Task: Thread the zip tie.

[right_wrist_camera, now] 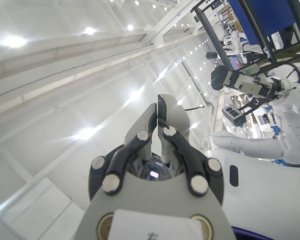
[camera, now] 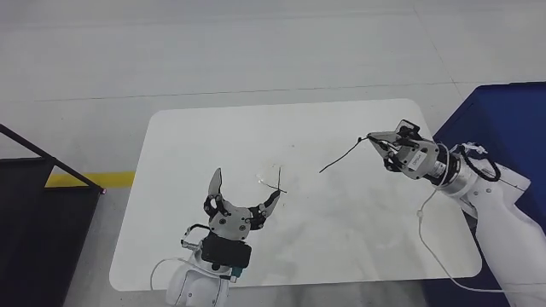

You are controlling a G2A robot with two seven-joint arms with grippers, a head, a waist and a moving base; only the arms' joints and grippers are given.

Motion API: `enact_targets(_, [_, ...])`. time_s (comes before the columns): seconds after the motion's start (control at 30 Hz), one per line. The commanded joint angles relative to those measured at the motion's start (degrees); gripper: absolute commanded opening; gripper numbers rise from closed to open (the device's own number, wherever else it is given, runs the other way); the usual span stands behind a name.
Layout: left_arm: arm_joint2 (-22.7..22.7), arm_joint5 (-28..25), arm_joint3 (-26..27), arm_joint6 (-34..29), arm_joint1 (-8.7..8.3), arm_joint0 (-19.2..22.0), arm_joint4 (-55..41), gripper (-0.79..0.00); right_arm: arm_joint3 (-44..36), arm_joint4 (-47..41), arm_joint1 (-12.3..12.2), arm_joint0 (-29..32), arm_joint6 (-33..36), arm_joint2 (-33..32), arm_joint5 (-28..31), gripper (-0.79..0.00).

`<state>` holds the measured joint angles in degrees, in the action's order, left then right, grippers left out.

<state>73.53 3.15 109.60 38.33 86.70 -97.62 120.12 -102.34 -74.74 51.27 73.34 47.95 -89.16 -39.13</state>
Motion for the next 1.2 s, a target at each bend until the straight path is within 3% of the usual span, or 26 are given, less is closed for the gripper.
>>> enact_targets(0.0, [0.00, 0.00, 0.00, 0.00, 0.00, 0.00, 0.00, 0.000, -1.03, 11.73, -0.49, -2.03, -2.10, 0.76, -0.80, -0.785])
enact_targets(0.2, [0.13, -0.07, 0.38, -0.28, -0.05, 0.10, 0.07, 0.000, 2.28, 19.66, 0.29, -11.60, -13.27, 11.44, -9.11, -0.785])
enact_targets(0.33, [2.86, 0.27, 5.25, -0.05, -0.61, -1.23, -1.30, 0.000, 5.47, 20.67, 1.33, -15.54, -16.45, 17.99, -11.78, -0.785])
enact_targets(0.47, [4.36, -1.33, 7.44, -1.03, -1.08, -2.45, -1.60, 0.000, 7.94, 21.53, 3.36, -19.71, -21.21, 26.17, -9.46, -0.785])
enact_targets(0.67, [4.36, -1.33, 7.44, -1.03, -1.08, -2.45, -1.60, 0.000, 16.20, 20.71, 8.30, -27.36, -28.06, 40.02, -4.86, -0.785])
enact_targets(0.87, [4.36, -1.33, 7.44, -1.03, -1.08, -2.45, -1.60, 0.000, 23.17, 24.48, 11.54, -31.62, -33.49, 47.40, -4.70, -0.776])
enact_targets(0.9, [4.36, -1.33, 7.44, -1.03, -1.08, -2.45, -1.60, 0.000, 24.48, 24.89, 11.79, -31.86, -33.61, 47.77, -4.43, -0.557])
enact_targets(0.93, [4.36, -1.33, 7.44, -1.03, -1.08, -2.45, -1.60, 0.000, 25.65, 24.88, 12.03, -31.97, -33.66, 47.94, -4.14, -0.409])
enact_targets(0.97, [4.36, -1.33, 7.44, -1.03, -1.08, -2.45, -1.60, 0.000, 26.46, 24.99, 12.24, -32.03, -33.54, 48.13, -3.83, -0.058])
enact_targets(1.0, [4.36, -1.33, 7.44, -1.03, -1.08, -2.45, -1.60, 0.000, 27.21, 24.63, 12.42, -32.00, -33.23, 48.13, -3.77, 0.000])
enact_targets(1.17, [4.36, -1.33, 7.44, -1.03, -1.08, -2.45, -1.60, 0.000, 26.59, 21.25, 12.39, -30.73, -31.25, 44.71, -0.54, 0.000])
